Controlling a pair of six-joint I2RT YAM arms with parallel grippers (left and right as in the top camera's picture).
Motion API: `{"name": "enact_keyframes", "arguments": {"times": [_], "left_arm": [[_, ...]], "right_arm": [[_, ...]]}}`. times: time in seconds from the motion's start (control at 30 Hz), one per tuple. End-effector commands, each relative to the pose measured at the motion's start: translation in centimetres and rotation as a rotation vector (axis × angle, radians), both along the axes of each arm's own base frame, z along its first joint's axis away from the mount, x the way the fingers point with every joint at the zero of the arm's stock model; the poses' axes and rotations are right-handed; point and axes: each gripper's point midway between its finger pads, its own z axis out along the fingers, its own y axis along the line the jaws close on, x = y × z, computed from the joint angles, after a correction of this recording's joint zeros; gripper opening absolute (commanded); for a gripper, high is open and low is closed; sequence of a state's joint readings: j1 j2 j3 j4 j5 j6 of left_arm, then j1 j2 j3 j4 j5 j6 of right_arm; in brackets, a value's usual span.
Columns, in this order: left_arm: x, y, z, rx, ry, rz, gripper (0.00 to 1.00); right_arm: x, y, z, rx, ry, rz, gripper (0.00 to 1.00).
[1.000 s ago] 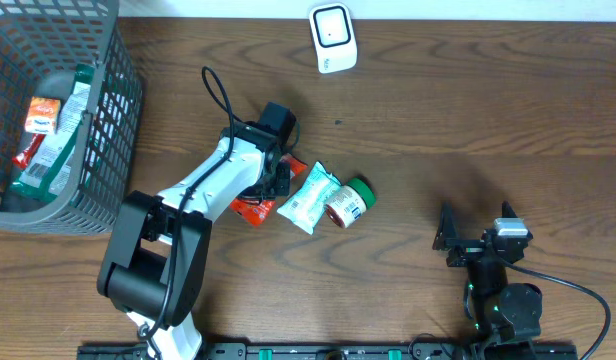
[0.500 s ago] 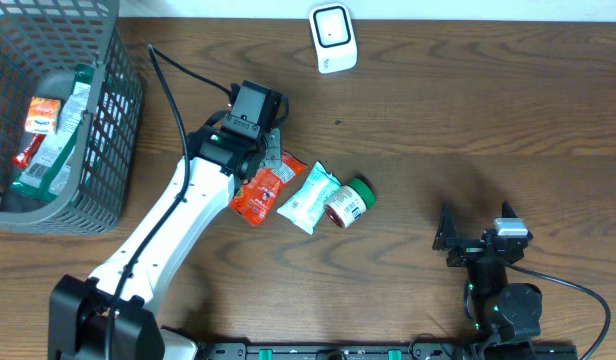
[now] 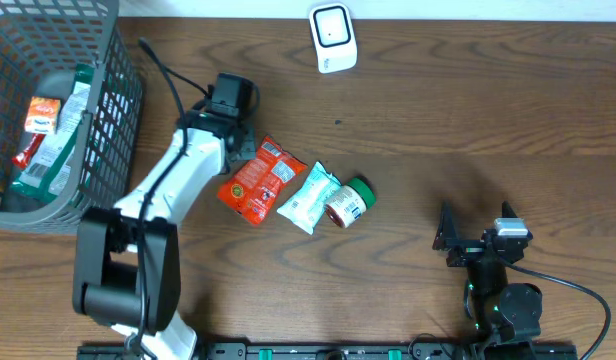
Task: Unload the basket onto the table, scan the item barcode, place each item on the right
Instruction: 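Lower the red bag, release, and push it against the wipes pack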
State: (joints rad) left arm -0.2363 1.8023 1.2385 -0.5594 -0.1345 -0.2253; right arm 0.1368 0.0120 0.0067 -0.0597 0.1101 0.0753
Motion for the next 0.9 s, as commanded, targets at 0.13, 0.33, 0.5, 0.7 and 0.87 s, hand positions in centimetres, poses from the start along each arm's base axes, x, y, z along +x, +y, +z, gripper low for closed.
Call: {"name": "enact_keyframes", "arguments": {"times": [0.13,0.33,0.5,0.7,0.87], "left_arm": [[-1.5,-2.1,-4.9,-0.117,0.158,-0.105,0.1],[-2.8,-1.8,-6.5,-0.106,0.234,-0.099,0.1],[-4.6,-2.6,-6.7,-0.146,0.306,-0.131,0.1],[-5.8,-3.7,-6.7,-0.18,0.353,-0.159,0.1],[-6.4,-4.9,-6.7,-0.171,0.366,-0.196,0.1]], "right_arm": [[0.0,-0.5,0.0,-0.005,-0.001,-0.024,0.99],[0.0,-0.5,0.0,-0.005,-0.001,-0.024,0.99],[0.0,-0.5,0.0,-0.005,-0.001,-0.024,0.99],[0.0,-0.5,0.0,-0.005,-0.001,-0.024,0.99],[0.0,-0.5,0.0,-0.005,-0.001,-0.024,0.99]]}}
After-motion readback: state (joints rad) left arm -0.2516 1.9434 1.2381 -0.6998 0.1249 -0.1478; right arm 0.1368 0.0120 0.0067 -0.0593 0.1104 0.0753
